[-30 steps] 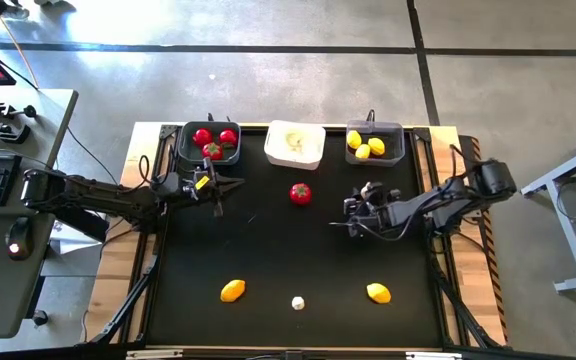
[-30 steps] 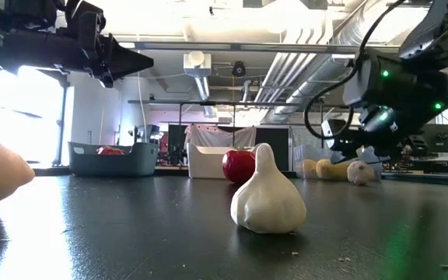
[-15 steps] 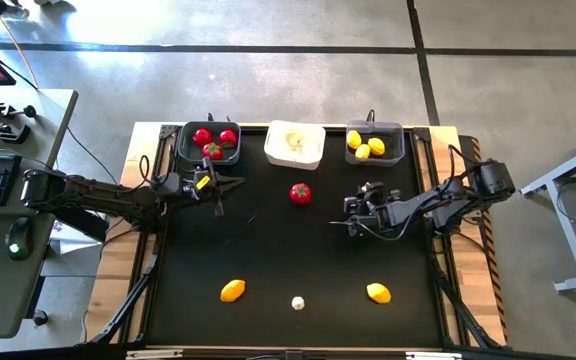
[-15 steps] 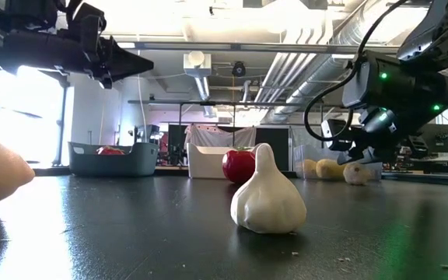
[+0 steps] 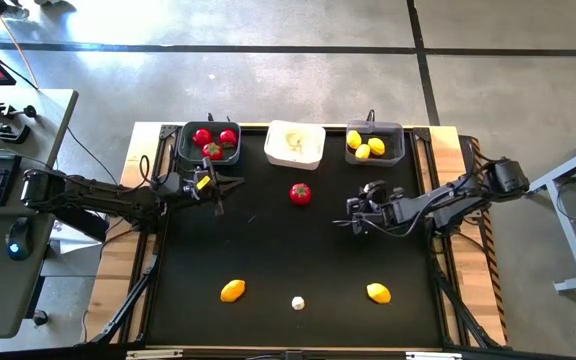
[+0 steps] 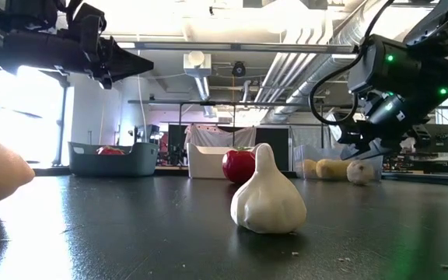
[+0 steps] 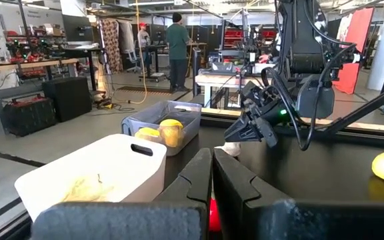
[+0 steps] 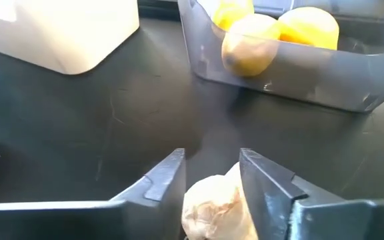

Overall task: Sort produce into baskets
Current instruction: Put the top white garlic into the white bin

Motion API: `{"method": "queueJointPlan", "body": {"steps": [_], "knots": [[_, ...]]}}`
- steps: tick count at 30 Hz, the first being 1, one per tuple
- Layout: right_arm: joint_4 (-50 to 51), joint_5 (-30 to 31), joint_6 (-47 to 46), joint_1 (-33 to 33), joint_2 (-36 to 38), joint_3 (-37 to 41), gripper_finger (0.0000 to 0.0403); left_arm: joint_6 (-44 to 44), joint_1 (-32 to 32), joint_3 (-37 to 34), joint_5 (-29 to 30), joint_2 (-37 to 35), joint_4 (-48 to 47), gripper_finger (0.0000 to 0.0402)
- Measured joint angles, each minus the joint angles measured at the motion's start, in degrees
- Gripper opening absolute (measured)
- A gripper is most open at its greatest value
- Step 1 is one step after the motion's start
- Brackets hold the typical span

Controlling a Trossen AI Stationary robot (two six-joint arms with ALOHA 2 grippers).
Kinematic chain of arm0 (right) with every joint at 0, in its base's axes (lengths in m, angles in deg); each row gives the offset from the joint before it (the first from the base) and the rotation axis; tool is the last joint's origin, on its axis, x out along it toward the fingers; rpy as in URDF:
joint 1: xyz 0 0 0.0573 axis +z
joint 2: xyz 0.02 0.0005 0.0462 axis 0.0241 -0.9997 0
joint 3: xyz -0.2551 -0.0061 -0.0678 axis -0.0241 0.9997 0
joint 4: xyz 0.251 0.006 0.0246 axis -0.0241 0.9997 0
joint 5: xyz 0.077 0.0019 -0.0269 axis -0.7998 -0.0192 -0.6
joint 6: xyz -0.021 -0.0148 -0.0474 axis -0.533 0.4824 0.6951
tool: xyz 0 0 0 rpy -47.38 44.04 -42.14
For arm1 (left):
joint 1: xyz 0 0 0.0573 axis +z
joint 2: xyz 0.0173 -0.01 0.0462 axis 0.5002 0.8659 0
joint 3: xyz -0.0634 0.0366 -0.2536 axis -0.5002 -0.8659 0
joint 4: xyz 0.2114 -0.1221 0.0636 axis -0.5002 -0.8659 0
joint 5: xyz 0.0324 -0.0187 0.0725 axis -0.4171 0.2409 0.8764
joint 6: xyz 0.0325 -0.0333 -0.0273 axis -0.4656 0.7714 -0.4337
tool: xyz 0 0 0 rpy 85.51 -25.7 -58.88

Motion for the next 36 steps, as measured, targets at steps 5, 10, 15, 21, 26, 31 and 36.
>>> {"method": "queueJointPlan", "body": {"steps": [5,10,15,21,26,31,36], "knots": [[-0.1,0.2,1.5,0.0,0.0,0.0,0.0193,-0.3,0.0,0.0,0.0,0.0,0.0,0.0],[-0.1,-0.1,1.6,0.2,0.0,0.0,0.025,-1.0,0.0,0.0,0.0,0.0,0.0,0.0],[-0.9,-1.6,3.1,0.4,-0.7,0.0,0.0271,-1.1,0.0,0.0,0.0,0.0,-0.1,0.0],[-2.5,-1.1,2.6,1.7,-4.2,0.0,0.0272,-1.0,0.0,0.0,0.0,0.0,-0.3,0.0],[-3.1,-2.4,-0.4,1.8,-6.5,0.0,0.0268,-1.0,0.0,0.0,0.1,0.0,-0.3,0.0],[-4.4,-2.6,-0.3,1.7,-7.3,0.0,0.0235,-1.0,0.0,0.0,1.2,0.0,-0.5,0.0],[-6.1,-2.6,1.2,1.0,-7.3,0.0,0.0182,-1.0,0.0,0.0,1.3,0.0,-0.7,0.0]]}}
